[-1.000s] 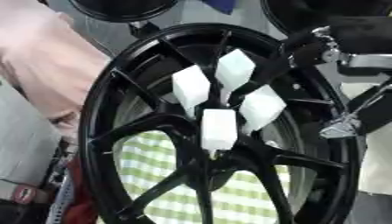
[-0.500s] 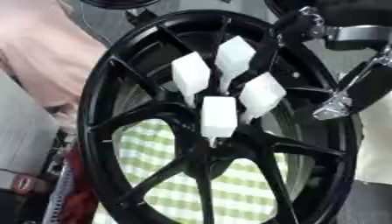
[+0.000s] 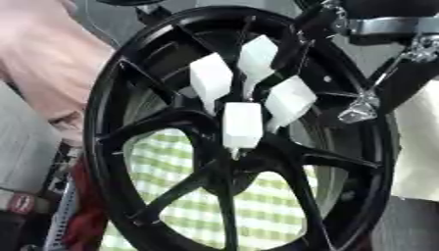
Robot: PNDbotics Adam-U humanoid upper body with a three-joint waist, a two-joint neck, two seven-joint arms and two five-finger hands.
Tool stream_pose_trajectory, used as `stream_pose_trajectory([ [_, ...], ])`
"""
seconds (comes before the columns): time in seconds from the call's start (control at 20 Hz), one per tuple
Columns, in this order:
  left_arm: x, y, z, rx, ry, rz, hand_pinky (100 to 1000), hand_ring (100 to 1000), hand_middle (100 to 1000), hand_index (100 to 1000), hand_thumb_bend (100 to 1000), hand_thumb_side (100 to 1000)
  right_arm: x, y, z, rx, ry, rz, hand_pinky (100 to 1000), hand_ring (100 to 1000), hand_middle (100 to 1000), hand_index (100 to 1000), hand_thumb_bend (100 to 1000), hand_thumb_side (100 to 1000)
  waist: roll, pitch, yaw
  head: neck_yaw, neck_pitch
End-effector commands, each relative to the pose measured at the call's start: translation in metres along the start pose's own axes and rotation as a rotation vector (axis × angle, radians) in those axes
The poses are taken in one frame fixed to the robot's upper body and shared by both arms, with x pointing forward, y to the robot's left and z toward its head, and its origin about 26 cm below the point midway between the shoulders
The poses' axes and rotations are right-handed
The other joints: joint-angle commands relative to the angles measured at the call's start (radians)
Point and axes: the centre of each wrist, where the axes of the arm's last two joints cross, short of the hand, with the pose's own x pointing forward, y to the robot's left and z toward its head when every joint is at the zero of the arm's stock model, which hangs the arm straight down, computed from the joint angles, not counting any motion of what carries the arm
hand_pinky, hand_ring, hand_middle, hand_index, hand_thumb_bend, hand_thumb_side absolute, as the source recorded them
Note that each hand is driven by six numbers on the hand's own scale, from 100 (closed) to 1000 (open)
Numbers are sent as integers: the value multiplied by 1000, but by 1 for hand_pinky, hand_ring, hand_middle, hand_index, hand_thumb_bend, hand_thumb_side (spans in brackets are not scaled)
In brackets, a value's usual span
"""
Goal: Pull the pin out of the wheel hub.
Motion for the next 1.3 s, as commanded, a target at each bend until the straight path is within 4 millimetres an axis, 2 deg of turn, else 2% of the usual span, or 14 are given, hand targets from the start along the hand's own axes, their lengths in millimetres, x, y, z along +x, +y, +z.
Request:
stream_pose_trajectory([
  [0.05, 9, 1, -6, -23, -31, -16, 901, 624, 626, 794, 100, 791, -2, -7, 4, 7, 20, 15, 852, 799, 712, 797, 529, 100, 4, -24, 4, -9, 6],
  [0.9, 9, 0, -7, -23, -36, -21, 903, 622, 624, 794, 100, 793, -9, -1, 1, 20, 46, -35, 840, 769, 641, 746, 518, 100, -3, -5, 18, -20, 20],
  [1.3, 9, -1, -7, -21, -37, -20, 903, 622, 624, 792, 100, 794, -5, 2, 3, 11, 47, -49, 803, 716, 598, 714, 513, 100, -4, -1, 19, -11, 28],
])
